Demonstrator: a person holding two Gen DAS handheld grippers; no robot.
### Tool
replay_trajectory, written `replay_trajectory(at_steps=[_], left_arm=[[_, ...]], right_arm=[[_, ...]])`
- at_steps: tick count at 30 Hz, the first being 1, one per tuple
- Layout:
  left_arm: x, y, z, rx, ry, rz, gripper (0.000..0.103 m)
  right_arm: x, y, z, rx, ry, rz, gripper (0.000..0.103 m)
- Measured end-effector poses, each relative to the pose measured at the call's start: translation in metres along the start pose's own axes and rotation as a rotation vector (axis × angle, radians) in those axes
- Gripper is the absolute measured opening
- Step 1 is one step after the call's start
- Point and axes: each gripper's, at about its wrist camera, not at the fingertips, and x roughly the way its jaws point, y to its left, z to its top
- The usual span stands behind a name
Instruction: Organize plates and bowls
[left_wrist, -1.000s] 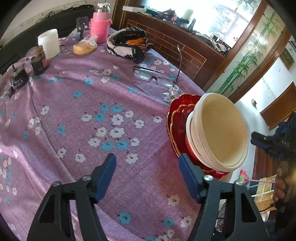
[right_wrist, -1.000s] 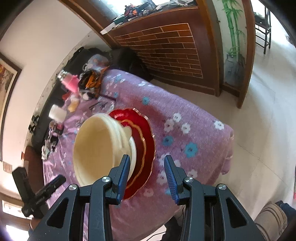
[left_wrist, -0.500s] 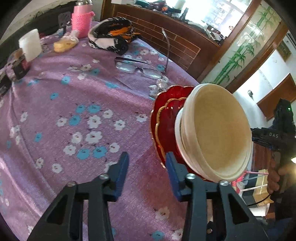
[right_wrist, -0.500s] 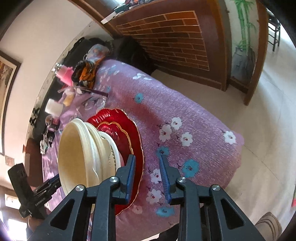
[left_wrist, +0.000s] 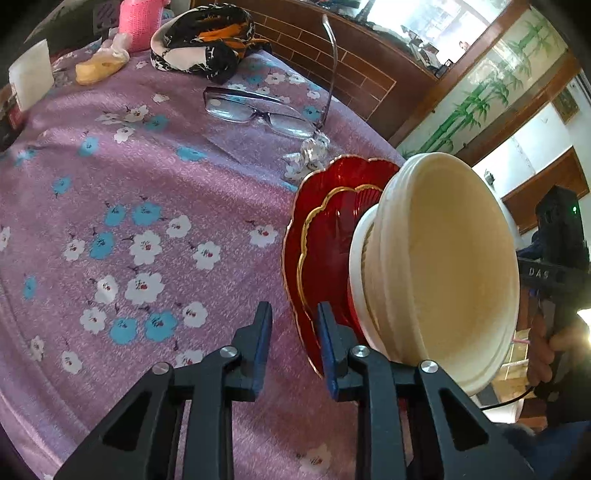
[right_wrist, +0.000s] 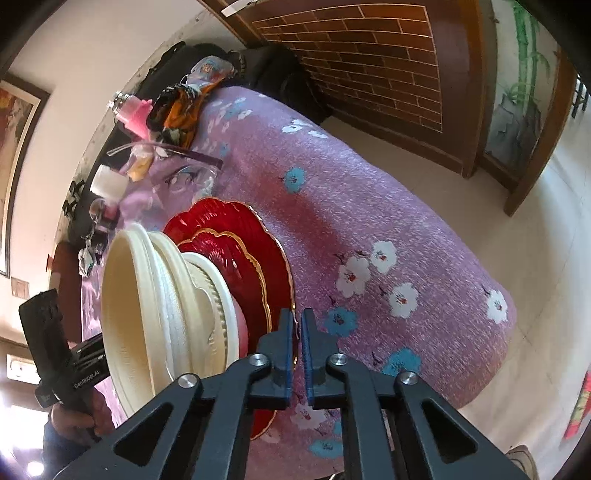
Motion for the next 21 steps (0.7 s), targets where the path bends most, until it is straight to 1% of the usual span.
replay_trajectory(at_steps=[2,5,12,17,21], left_arm=[[0.001,0.001,0.001,-0.004,-0.012,-0.006,0.024],[0.003,0.001,0.000,-0.016,-0.021,-0.034,0.014],[0.000,0.001,-0.009,-0.028,-0.057,0.002,0.014],[-0.014,0.019,-0.027,-0.106,-0.083,0.038,0.014],[-0.033,0.040,-0.047,-0.181,-0.109,0.072,0.014]], right_arm=[[0.002,0.000,0.002,-0.006,0.007,0.000,0.006],[0.008,0.000,0.004,-0.008,0.026,0.004,0.005],[0.010,0.006,0.007,-0.044,0.034,0.020,0.005],[0.016,0.024,0.006,-0.090,0.067,0.045,0.006],[0.028,0.054,0.006,-0.155,0.104,0.065,0.006]])
